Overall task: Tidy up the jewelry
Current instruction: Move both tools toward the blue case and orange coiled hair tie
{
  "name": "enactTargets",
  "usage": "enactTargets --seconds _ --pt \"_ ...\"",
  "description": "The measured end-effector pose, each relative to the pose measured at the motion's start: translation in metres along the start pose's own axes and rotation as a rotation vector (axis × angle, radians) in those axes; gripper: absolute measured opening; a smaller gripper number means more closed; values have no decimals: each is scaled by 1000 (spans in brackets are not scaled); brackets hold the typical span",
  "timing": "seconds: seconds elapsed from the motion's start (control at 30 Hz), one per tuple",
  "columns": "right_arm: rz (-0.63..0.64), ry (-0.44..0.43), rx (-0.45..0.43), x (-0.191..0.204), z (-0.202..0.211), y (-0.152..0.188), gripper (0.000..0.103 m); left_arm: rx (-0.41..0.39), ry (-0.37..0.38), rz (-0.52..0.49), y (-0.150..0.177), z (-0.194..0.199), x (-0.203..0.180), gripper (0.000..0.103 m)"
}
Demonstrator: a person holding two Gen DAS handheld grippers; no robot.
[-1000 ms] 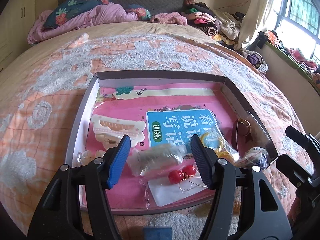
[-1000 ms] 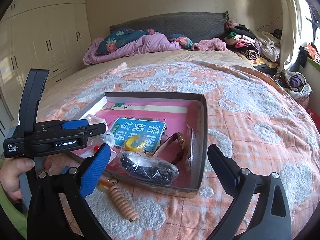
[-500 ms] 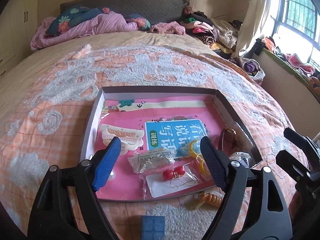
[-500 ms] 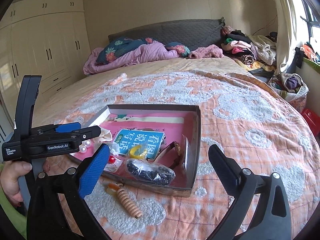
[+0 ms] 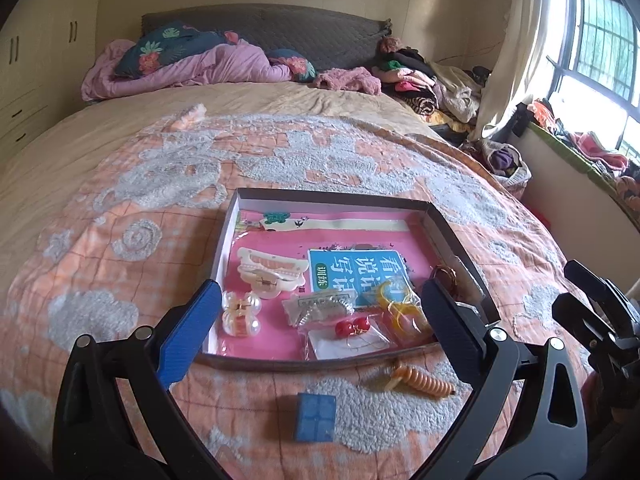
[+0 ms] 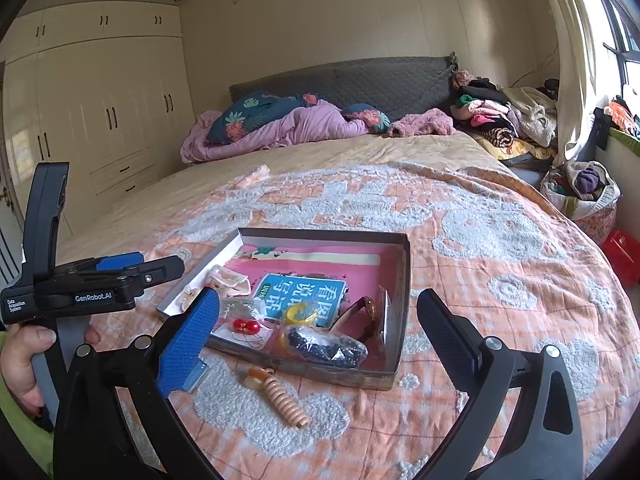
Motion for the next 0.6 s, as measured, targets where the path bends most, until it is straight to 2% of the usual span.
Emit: enactTargets --seconds 0.6 --pt "49 -24 -12 19 25 -2 99 -14 -30 -30 15 40 15 93"
Point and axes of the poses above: each gripper's, at about its wrist camera, not at the fingertips, and z roughly against the way its jaws point, x to its left, y to its underside, the point moved 10 cm from there along -z, roughly the way its jaws point, and after that the axes turned 9 degrees about -x, right-handed, at the moved point
